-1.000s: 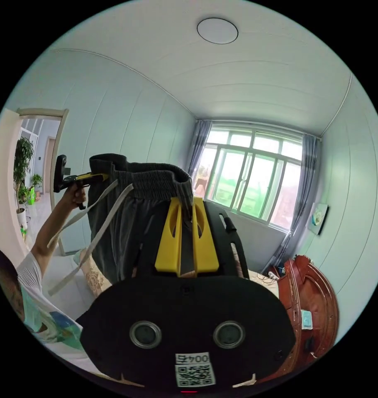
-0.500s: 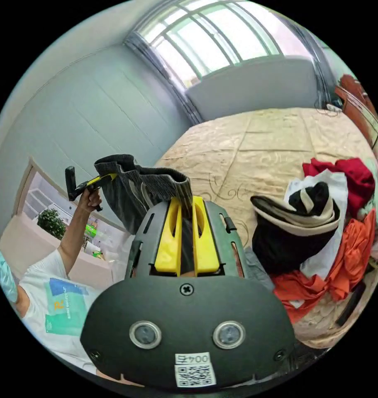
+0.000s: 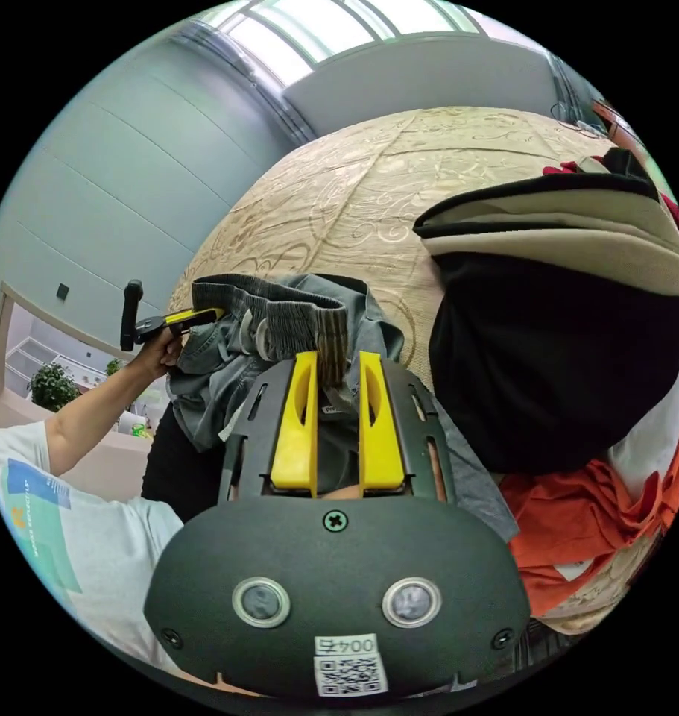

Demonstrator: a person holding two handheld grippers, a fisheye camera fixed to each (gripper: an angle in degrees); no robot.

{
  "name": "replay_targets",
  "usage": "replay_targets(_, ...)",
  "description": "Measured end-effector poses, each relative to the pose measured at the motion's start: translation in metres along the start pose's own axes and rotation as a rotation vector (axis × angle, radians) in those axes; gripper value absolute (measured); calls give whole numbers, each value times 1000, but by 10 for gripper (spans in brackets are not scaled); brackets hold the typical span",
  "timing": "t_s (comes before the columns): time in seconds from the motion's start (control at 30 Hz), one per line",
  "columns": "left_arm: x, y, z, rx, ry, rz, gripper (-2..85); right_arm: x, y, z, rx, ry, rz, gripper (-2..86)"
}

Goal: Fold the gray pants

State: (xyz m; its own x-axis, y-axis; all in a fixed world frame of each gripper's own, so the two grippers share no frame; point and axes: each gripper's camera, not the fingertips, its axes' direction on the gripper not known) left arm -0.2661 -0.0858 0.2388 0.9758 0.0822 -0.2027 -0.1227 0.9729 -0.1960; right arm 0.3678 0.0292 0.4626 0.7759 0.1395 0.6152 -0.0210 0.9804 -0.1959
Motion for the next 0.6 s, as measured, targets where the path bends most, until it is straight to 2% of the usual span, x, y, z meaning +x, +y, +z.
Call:
replay_targets(0.07,-2,-3,10,3,28,-9,41,12,-13,13,-40,-46,-15,163)
replay_targets(0.17,-5,-6,27,6,83,-29,41,41,-36,37,-100,-215,-4,207)
replay_targets(0.33,-8,-10,52,10,139,-42,41,79,-74,81,-92,-433,75,180)
replay_targets(0.5,-4,-18,73,-5,145,-37,41,74,-107,126,-104,-391,145,89)
replay_targets(0.6,-6,-21,87,-15,178,-55,41,72,-113,141,-91,-288,251,91)
